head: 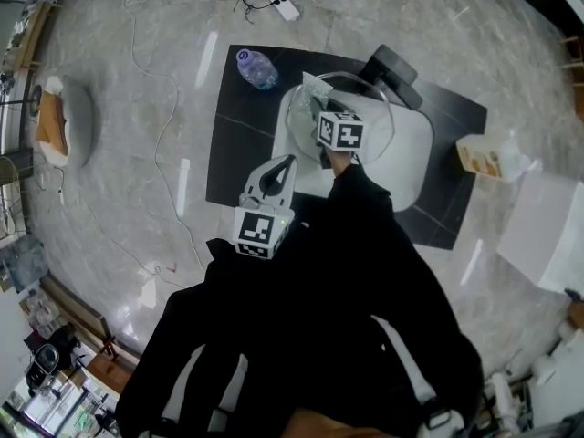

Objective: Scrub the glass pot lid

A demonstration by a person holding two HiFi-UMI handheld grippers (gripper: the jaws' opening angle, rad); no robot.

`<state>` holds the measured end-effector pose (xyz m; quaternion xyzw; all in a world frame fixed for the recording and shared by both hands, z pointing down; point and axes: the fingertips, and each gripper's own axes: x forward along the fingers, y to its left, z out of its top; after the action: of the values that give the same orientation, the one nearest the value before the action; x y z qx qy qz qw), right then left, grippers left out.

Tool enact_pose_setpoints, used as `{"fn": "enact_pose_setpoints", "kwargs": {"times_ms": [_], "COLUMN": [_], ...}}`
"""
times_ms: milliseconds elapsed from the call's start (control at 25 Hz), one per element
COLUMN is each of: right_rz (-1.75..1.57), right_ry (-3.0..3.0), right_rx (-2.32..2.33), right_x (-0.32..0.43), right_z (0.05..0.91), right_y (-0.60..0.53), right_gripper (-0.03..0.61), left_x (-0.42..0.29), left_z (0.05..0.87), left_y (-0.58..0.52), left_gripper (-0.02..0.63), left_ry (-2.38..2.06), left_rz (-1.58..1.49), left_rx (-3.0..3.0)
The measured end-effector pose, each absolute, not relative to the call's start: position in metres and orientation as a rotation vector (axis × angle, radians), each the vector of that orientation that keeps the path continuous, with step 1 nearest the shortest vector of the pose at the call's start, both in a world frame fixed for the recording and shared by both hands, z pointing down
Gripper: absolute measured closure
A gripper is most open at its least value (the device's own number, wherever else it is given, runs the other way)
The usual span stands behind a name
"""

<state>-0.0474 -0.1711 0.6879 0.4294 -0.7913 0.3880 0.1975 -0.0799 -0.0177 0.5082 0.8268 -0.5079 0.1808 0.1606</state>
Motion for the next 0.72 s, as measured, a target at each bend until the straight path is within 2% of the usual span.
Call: {"fn": "enact_pose_setpoints", "kwargs": {"times_ms": [720], "right_rz": [1.123], "right_ry": [-2.162], "right_rx": [1.285], "right_x": [-0.029], "right_z": [0.697], "right_y": [-0.185], "right_gripper": [0.512], "left_x": [-0.079], "left_z": [0.510], "left_y": [-0.021], "left_gripper": [0.620], "left_ry": [-1.438], "left_rz": [0.533], "left_rx": [2.361]}}
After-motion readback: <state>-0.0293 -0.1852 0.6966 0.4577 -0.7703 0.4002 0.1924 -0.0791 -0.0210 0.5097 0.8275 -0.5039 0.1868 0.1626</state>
